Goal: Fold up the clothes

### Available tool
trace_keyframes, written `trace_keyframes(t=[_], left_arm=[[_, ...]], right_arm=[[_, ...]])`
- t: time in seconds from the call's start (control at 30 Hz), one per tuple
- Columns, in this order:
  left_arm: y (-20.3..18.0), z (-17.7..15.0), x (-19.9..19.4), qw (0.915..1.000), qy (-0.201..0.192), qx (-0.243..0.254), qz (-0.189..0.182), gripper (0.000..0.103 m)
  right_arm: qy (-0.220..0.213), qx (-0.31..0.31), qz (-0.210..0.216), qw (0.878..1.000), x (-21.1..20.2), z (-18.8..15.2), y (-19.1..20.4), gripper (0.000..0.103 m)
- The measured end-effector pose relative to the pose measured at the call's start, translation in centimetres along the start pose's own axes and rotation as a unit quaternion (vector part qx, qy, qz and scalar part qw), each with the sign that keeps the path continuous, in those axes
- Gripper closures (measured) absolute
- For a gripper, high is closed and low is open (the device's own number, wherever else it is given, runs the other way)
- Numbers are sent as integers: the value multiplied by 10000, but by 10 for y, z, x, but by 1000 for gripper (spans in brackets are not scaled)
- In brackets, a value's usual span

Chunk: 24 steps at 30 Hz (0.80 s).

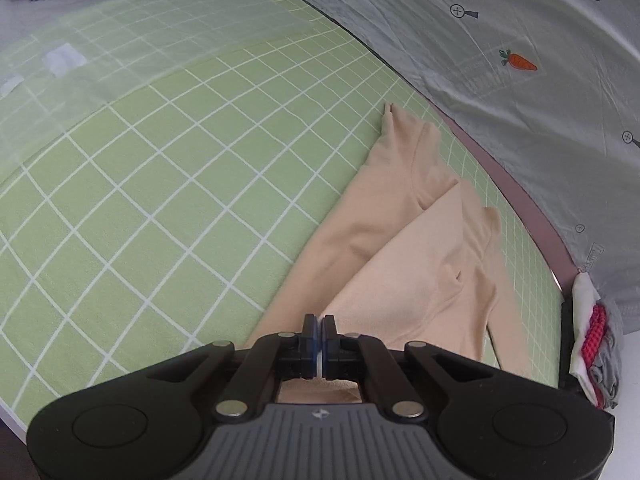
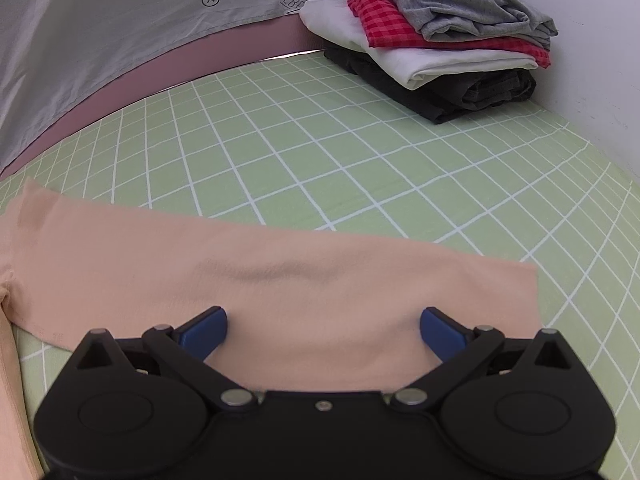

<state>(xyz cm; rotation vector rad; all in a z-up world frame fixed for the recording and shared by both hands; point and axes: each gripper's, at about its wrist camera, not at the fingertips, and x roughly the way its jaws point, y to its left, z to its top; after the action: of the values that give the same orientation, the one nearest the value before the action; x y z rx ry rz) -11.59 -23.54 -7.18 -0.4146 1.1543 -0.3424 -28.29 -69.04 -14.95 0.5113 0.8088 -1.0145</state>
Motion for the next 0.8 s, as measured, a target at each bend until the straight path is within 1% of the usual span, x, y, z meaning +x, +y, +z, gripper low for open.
trace_keyframes(t=[0.03, 0.1, 0.17, 0.27, 0.33, 0.47, 0.53, 0.57, 0.63, 0.7, 0.73, 0.77, 0.8], left_arm=[[1, 0, 1, 10000, -3, 55, -5, 100], [-1, 0, 5, 9998, 44, 202, 0, 93], [-2, 0, 8, 9993, 91, 349, 4, 76], [-3, -3, 13, 9986, 182, 504, -28, 68], [-3, -5, 15, 9981, 250, 552, -74, 66], [-2, -8, 15, 9967, 418, 663, -224, 66], [-2, -8, 17, 9948, 560, 791, -321, 66], [-2, -8, 19, 9936, 641, 856, -374, 68], [0, -7, 24, 9903, 874, 964, -479, 69], [2, -4, 28, 9859, 1129, 1054, -635, 81], [3, -2, 29, 9836, 1247, 1078, -737, 91], [4, 0, 27, 9814, 1343, 1017, -925, 95], [6, 3, 25, 9787, 1439, 956, -1112, 97]], right_arm=[[6, 30, 8, 10000, -2, -2, 0, 0], [18, 90, 25, 10000, -7, -5, -1, 0], [30, 149, 41, 9999, -12, -8, -2, 0], [48, 239, 66, 9997, -20, -12, -2, 0], [59, 299, 83, 9995, -25, -15, -3, 0], [71, 360, 129, 9992, -38, -24, -1, 0], [35, 266, 186, 9995, -52, -34, 11, 0], [12, 219, 242, 9995, -59, -38, 17, 0], [-29, 156, 365, 9992, -73, -46, 30, 0], [-49, 139, 516, 9986, -88, -54, 48, 0], [-49, 138, 604, 9981, -96, -58, 57, 0], [-41, 132, 681, 9976, -102, -62, 67, 1], [-32, 121, 743, 9972, -109, -65, 75, 1]])
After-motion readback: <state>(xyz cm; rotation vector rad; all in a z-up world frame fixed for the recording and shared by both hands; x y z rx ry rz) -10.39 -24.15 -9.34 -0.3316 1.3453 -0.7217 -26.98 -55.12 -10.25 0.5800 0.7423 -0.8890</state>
